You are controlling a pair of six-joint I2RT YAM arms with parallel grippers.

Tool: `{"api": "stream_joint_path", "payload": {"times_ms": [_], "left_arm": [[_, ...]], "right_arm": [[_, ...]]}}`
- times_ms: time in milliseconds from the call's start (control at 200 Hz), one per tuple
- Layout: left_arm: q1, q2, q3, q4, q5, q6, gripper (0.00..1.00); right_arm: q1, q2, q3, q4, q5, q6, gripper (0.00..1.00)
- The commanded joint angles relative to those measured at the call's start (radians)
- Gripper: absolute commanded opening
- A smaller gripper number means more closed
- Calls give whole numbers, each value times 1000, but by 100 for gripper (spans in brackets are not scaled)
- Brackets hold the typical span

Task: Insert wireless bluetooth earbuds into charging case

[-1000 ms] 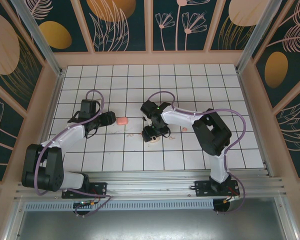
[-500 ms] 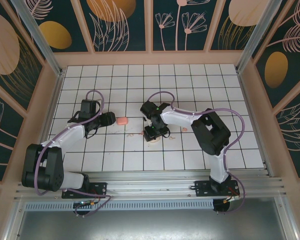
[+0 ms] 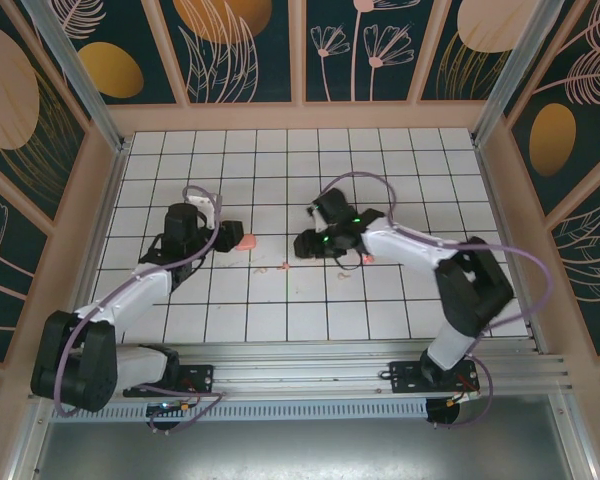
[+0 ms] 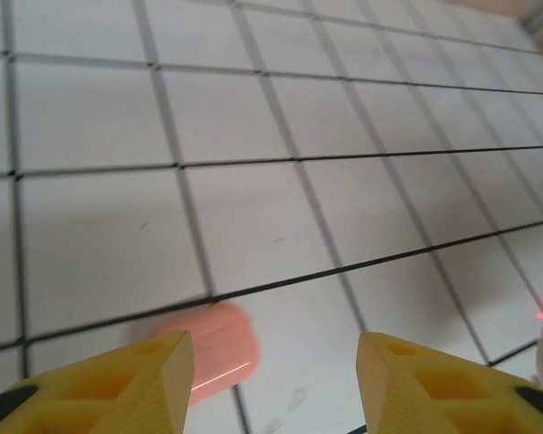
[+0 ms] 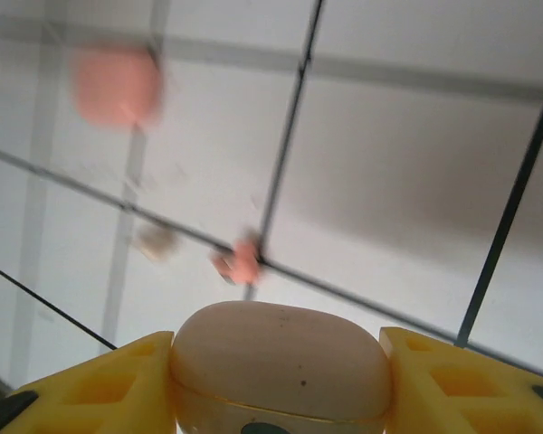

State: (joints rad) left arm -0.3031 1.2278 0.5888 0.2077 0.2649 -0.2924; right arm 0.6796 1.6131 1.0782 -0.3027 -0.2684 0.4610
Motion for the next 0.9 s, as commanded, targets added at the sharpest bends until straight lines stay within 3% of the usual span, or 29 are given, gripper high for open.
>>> {"api": "stream_joint_path", "payload": {"times_ms": [0,280,520,896], "left_arm": [[-63,-29,-46,233,8,84,51],[-239,-5,-157,592,12,300,49],[-319,43,-162,770,14,339,52],[-362,87,-138,867,-48,313,54]], "right_arm": [[-55,-127,-91,304,-85,159,50],[-110,-254,-200,573,-153,305,50],[-94,-257,-267,797,-181,456,50],[-19,-260,-305,890,-152,492,50]]}}
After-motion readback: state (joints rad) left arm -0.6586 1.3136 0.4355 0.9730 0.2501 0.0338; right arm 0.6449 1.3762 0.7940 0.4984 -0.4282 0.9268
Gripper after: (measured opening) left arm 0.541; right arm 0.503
